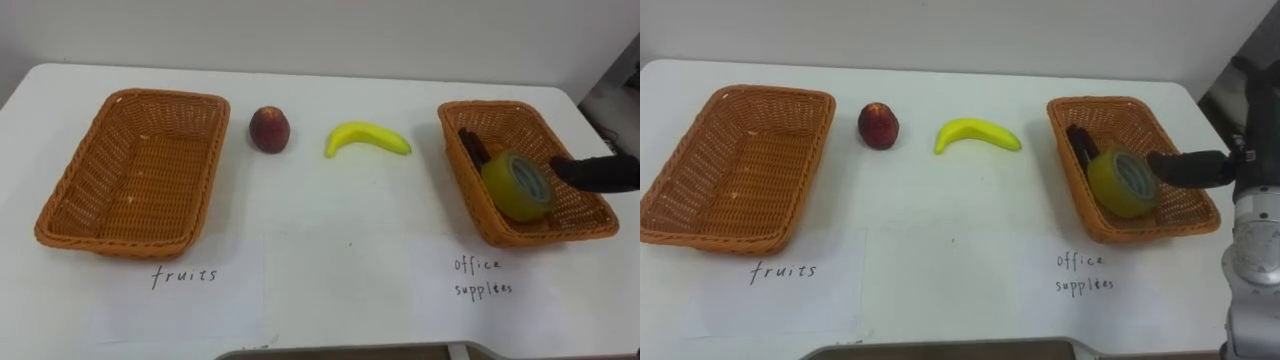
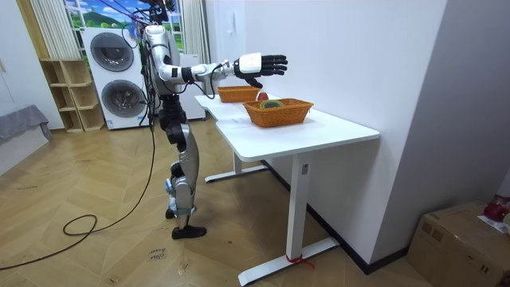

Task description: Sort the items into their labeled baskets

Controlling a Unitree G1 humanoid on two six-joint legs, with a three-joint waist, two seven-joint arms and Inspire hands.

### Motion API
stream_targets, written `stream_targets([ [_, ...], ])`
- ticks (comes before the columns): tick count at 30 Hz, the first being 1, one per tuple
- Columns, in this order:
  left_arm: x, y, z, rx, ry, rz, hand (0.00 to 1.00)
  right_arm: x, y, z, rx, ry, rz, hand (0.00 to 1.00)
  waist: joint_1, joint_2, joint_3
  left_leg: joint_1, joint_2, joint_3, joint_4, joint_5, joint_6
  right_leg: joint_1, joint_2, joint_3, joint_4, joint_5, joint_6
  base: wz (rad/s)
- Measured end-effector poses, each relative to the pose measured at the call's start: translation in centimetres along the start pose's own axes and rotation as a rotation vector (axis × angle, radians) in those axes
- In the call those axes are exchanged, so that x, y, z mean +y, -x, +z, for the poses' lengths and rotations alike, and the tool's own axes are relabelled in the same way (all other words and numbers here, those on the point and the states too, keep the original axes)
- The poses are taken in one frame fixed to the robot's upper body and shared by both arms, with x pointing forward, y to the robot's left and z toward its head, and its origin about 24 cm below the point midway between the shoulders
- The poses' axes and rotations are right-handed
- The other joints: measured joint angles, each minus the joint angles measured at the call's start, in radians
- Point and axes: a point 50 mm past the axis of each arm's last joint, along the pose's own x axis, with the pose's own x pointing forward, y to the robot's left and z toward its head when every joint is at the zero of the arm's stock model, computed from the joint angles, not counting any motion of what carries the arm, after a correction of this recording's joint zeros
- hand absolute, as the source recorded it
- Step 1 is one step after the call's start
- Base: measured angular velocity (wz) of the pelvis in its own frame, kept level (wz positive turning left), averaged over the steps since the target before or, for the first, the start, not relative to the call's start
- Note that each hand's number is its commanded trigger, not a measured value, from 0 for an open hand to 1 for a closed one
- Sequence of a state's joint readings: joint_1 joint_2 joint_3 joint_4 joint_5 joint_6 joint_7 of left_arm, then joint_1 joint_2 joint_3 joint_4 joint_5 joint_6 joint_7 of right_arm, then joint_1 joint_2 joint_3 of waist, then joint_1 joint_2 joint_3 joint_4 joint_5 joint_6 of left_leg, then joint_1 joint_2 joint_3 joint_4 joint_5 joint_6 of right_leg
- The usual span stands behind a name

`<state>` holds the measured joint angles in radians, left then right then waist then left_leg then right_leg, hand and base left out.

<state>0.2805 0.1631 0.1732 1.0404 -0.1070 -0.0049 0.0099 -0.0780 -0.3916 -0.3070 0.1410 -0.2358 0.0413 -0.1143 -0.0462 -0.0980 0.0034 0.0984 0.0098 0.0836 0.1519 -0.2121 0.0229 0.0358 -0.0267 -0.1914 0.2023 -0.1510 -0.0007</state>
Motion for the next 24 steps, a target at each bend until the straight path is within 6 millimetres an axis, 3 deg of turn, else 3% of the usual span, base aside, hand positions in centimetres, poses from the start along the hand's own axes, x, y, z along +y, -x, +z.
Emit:
stream_targets([
  [8, 0.1, 0.0, 0.1, -0.003, -0.001, 0.001, 0.0, -0.5, -0.3, 0.6, -0.025, 0.014, -0.015, 0.0, 0.0, -0.006, -0.0035, 0.001, -0.001, 0.002, 0.001, 0.0, 0.0, -0.001, -0.001, 0.001, 0.001, 0.0, 0.001, 0.0],
  [13, 0.1, -0.1, 0.3, -0.008, -0.015, 0.001, 0.0, -1.9, -0.3, 4.9, -0.211, 0.031, -0.069, 0.0, 0.0, -0.003, -0.0027, -0.001, 0.001, 0.002, 0.001, 0.0, 0.0, -0.001, 0.001, 0.002, 0.002, -0.001, 0.0, 0.0],
  [16, 0.1, -0.1, 0.4, -0.01, -0.026, 0.004, 0.0, -2.3, 0.1, 6.4, -0.281, 0.027, -0.102, 0.0, 0.007, -0.005, -0.0031, 0.0, 0.0, 0.002, 0.001, 0.0, 0.0, 0.002, 0.0, 0.002, 0.003, -0.001, 0.0, 0.0],
  [24, 0.2, -0.1, 0.5, -0.009, -0.051, 0.025, 0.0, -2.3, 0.2, 7.0, -0.308, 0.016, -0.128, 0.0, 0.047, -0.02, 0.0034, -0.001, -0.001, 0.001, -0.001, 0.0, 0.0, 0.002, 0.0, 0.001, 0.004, -0.001, 0.0, 0.0],
])
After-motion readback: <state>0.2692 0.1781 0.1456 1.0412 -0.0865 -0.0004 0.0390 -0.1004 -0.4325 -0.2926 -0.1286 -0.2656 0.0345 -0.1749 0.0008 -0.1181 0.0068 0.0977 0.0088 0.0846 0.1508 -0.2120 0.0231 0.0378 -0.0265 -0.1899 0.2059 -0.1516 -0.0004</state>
